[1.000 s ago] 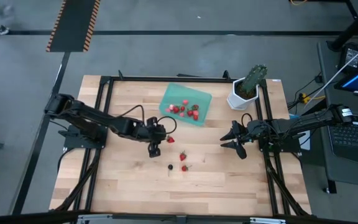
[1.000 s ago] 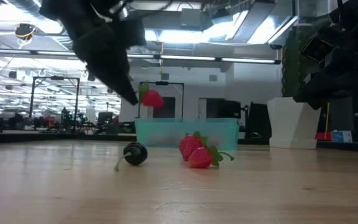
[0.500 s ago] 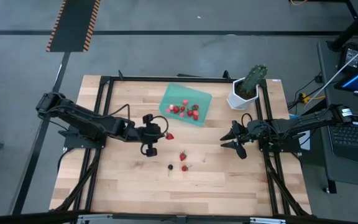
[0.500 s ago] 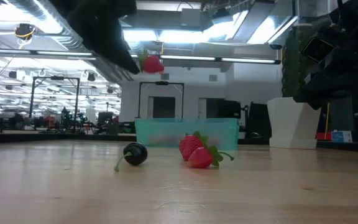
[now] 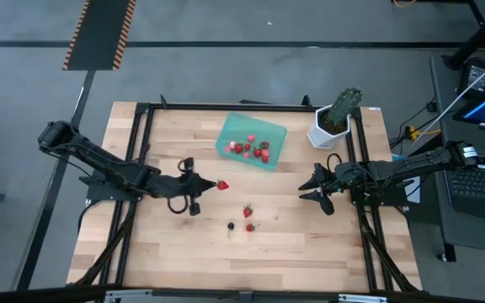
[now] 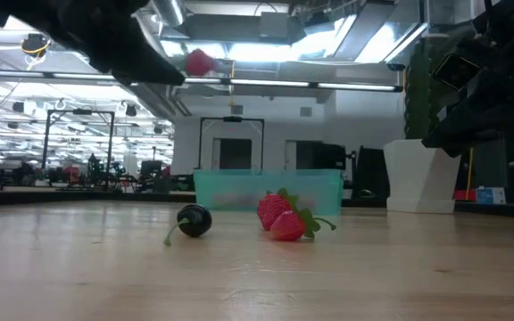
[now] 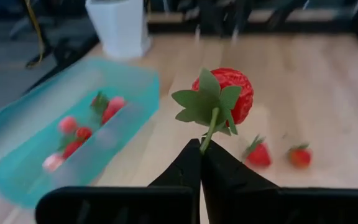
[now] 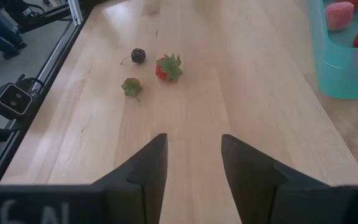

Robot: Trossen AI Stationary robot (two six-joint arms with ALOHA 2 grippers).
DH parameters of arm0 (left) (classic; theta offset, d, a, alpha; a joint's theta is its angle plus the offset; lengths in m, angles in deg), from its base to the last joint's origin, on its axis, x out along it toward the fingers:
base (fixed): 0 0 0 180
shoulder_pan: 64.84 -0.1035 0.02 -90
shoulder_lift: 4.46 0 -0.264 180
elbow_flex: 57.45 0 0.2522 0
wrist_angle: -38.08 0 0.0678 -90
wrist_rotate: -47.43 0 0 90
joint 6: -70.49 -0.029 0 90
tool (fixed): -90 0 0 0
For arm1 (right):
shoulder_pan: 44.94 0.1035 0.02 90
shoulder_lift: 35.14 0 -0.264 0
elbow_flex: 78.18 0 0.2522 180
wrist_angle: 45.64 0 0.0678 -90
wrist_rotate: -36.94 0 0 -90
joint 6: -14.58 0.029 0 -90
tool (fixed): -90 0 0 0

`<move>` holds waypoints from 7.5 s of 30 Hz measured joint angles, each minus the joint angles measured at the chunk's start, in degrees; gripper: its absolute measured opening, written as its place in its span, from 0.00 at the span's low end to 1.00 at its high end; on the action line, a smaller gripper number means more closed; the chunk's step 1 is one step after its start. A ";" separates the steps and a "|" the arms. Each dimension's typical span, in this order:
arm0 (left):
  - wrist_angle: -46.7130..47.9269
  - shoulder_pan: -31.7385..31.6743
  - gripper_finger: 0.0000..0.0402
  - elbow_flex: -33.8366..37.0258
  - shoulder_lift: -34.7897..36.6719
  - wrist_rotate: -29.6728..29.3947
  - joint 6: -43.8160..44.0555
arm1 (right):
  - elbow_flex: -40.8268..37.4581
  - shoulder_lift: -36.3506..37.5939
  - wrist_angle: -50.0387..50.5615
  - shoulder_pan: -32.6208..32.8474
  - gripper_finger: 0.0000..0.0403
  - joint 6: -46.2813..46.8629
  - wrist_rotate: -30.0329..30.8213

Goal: Pick and placing Produce into tupperware
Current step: Put the red strawberry into the light blue bin, then put the black cherry into the light blue bin

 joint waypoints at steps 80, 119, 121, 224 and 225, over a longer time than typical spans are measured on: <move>-43.77 -34.70 0.00 3.77 -19.01 41.25 -6.43 | 0.00 0.00 -0.11 0.00 0.38 0.11 0.02; 21.63 -45.97 0.00 -33.66 -31.19 27.58 -11.00 | 0.00 0.00 -0.04 -0.01 0.38 0.19 0.02; 22.81 -46.26 0.00 -34.31 -33.11 27.74 -11.04 | -0.01 -0.01 -0.04 0.00 0.38 0.42 0.02; -22.70 5.76 0.04 6.13 -3.37 7.31 -8.94 | 1.56 -0.02 -3.23 0.02 0.38 -2.65 1.84; -24.25 6.14 0.04 7.24 -3.37 7.31 -8.19 | 1.56 -0.02 -3.21 0.02 0.38 -2.64 2.29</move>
